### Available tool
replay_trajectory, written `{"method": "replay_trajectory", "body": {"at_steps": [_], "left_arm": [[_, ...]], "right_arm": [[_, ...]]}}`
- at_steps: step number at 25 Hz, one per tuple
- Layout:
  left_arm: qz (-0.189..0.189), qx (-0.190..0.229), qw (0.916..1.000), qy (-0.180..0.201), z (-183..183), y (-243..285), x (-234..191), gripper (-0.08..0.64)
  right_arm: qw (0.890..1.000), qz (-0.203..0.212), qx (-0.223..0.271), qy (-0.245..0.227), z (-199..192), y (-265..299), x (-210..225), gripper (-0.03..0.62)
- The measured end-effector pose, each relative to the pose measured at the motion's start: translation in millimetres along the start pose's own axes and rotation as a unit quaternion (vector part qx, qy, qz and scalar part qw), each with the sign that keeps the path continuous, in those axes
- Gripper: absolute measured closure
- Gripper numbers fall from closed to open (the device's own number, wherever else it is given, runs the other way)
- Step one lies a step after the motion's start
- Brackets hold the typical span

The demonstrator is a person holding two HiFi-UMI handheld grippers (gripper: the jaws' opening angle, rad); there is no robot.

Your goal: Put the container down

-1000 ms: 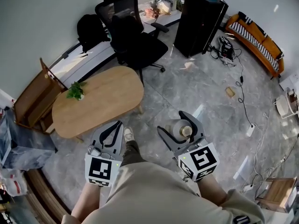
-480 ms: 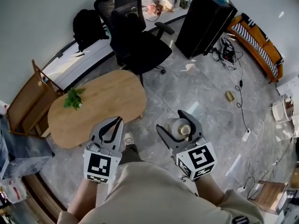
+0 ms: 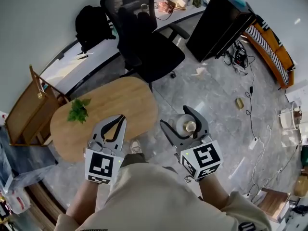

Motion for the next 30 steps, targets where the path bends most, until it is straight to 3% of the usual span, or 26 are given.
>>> {"method": "replay_trajectory", "body": {"at_steps": [8, 16, 30], "left_arm": [[-0.003, -0.002, 1.0, -0.002, -4, 33, -43, 0.549], [0.022, -0.019, 0.9989, -0.037, -22, 65, -62, 0.549], [0.109, -0.045, 0.9905, -0.072, -61, 140, -89, 0.549]], "right_arm": [[1.0, -0.003, -0.012, -0.003, 8, 58, 18, 0.262], [0.999, 0.024, -0.038, -0.001, -10, 103, 47, 0.262], [0.993, 0.094, -0.065, -0.027, -56, 195, 94, 0.262]]}}
Point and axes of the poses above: the fingertips, and each gripper's own axes: y forward along the fingers, x to its right, z out of its top, the point moved 2 cm from there along -y, backward along the fingers, and after that the axes turned 6 degrees about x, right-handed, at the moved point
